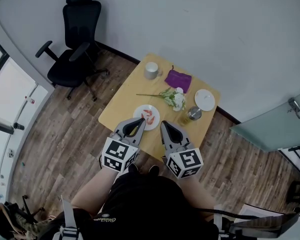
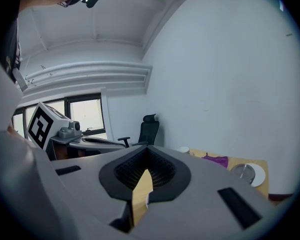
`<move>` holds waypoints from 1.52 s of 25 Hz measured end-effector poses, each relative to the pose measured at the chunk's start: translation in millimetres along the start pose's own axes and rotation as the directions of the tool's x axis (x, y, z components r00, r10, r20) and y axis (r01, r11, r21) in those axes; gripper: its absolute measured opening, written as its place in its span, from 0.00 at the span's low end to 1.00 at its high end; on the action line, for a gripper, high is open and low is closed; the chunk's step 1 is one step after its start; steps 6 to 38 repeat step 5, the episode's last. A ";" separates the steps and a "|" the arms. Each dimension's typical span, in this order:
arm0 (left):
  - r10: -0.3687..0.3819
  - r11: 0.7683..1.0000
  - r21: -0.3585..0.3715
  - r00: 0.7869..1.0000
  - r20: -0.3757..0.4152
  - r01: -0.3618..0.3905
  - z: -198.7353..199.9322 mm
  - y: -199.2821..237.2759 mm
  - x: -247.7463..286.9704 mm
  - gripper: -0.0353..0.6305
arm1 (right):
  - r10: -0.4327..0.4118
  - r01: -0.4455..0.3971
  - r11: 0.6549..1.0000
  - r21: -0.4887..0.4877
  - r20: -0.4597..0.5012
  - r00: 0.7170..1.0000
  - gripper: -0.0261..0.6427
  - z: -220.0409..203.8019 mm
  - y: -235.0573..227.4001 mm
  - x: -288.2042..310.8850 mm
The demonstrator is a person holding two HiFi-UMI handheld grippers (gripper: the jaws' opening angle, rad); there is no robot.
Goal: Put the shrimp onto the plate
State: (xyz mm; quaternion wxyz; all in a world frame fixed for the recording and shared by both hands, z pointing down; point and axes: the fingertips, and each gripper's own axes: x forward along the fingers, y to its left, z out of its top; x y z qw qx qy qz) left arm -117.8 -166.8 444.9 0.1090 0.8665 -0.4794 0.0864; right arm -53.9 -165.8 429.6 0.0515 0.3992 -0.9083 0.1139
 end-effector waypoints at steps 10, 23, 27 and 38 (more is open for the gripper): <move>-0.005 1.000 0.002 1.000 0.003 0.005 1.6 -4.6 -3.3 0.06 | 0.001 -0.001 1.000 0.000 0.003 1.000 0.04 1.1 3.6 -3.0; -0.005 1.000 0.002 1.000 0.003 0.005 1.6 -4.6 -3.3 0.06 | 0.001 -0.001 1.000 0.000 0.003 1.000 0.04 1.1 3.6 -3.0; -0.005 1.000 0.002 1.000 0.003 0.005 1.6 -4.6 -3.3 0.06 | 0.001 -0.001 1.000 0.000 0.003 1.000 0.04 1.1 3.6 -3.0; -0.005 1.000 0.002 1.000 0.003 0.005 1.6 -4.6 -3.3 0.06 | 0.001 -0.001 1.000 0.000 0.003 1.000 0.04 1.1 3.6 -3.0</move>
